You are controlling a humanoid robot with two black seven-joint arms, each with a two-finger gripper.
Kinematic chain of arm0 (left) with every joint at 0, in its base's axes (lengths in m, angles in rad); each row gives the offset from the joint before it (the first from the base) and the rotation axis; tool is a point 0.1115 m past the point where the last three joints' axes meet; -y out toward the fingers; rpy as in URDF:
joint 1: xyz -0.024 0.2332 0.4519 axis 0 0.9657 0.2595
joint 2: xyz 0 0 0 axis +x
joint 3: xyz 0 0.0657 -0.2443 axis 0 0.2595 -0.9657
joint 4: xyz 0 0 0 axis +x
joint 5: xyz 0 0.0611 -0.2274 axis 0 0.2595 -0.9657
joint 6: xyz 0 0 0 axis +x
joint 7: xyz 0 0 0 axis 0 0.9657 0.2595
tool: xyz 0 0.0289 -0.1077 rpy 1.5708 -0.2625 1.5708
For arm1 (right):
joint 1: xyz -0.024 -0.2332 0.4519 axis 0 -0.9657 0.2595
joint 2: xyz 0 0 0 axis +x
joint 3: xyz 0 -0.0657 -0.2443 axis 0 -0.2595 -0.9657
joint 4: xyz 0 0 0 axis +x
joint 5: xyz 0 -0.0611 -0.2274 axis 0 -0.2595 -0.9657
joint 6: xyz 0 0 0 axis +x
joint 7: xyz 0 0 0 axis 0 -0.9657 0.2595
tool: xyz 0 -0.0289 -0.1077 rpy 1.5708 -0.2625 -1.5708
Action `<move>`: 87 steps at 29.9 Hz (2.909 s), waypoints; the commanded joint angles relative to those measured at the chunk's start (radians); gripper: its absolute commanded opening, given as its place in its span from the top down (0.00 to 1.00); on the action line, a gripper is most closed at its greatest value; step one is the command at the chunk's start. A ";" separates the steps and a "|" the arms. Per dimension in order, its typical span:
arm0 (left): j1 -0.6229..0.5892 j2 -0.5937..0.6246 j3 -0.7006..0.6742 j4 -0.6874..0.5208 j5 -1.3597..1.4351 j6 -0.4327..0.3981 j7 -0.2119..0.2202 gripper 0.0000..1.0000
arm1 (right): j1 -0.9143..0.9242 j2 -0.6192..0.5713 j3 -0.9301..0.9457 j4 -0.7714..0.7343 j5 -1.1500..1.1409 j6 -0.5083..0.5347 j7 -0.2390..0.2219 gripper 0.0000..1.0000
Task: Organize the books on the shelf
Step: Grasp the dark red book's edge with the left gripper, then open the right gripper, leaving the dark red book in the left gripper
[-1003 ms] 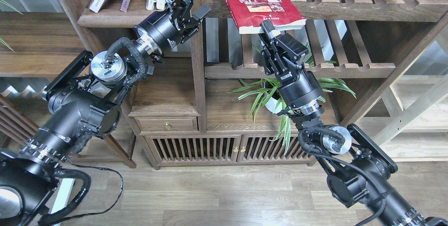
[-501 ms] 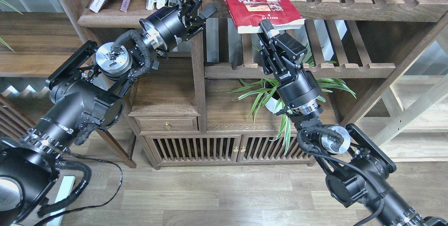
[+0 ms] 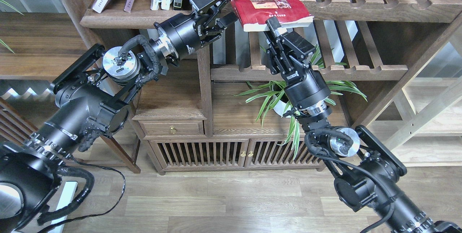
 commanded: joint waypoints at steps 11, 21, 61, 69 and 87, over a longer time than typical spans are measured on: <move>-0.016 0.000 -0.004 -0.001 -0.002 0.001 -0.006 0.08 | 0.000 0.019 -0.019 -0.001 -0.038 0.000 -0.001 1.00; -0.015 0.000 0.001 -0.012 -0.026 -0.028 0.004 0.65 | -0.002 0.017 -0.017 -0.001 -0.039 0.000 -0.001 1.00; -0.012 0.000 0.044 -0.001 -0.094 -0.083 0.000 0.97 | -0.011 0.014 0.152 -0.005 -0.047 0.000 0.002 0.20; -0.010 0.000 0.045 -0.021 -0.094 -0.092 0.005 0.97 | -0.043 0.007 0.277 -0.056 -0.051 0.000 0.006 0.14; 0.090 0.000 0.116 -0.257 0.039 -0.181 0.006 0.97 | -0.065 0.005 0.374 -0.195 -0.050 0.000 0.010 0.12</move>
